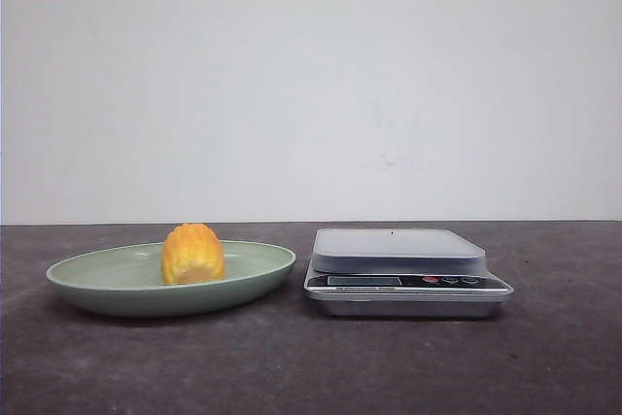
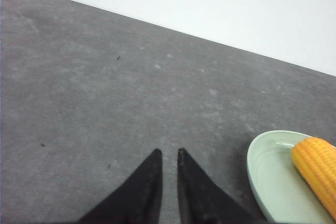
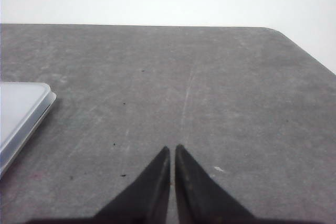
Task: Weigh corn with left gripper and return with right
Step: 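Lower the left gripper over the corn cob on the green plate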
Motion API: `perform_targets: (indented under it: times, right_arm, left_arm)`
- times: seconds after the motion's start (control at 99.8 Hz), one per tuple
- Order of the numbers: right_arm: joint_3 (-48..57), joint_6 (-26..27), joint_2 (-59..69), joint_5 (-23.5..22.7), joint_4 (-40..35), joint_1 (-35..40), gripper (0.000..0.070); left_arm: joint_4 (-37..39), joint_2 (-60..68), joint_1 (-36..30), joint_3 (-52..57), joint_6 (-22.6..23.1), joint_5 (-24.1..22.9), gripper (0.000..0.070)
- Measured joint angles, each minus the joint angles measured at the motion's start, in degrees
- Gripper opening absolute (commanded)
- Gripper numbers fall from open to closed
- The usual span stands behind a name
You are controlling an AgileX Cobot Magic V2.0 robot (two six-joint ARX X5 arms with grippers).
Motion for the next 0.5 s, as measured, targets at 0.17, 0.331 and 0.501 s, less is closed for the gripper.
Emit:
perform_targets:
  times: [0.17,0.331,0.501]
  right_arm:
    - [0.0,0.5,0.0,0.0,0.2,0.0,0.0011]
    - [0.0,2.8,0.0,-0.2,0.3,0.0,0.0004]
    - [3.8,7.2,1.6,-1.4,-5.1,0.0,0.0002]
  left_arm:
    - [0.7,0.0,0.0,0.0,0.0,0.0,0.0028]
    - [1.4,0.0,0.0,0.0,0.2,0.3,0.0010]
    - [-1.2,0.7,-0.1,0.9,-0.1,2.5,0.0014]
